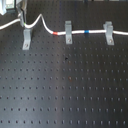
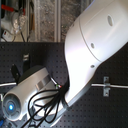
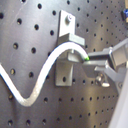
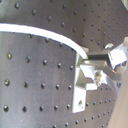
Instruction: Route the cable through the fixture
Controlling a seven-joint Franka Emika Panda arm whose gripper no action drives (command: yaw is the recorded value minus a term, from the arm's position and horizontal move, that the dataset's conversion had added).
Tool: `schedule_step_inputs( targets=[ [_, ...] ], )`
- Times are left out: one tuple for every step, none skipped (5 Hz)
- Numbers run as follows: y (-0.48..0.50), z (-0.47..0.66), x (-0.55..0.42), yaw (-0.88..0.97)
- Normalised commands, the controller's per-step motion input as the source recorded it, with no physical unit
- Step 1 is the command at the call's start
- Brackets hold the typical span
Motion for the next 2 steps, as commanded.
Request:
schedule_step_inputs(
  targets=[
    [0.154, 0.23, -0.069, 0.1],
    [0.308, 0.16, -0.068, 0.11]
  ],
)
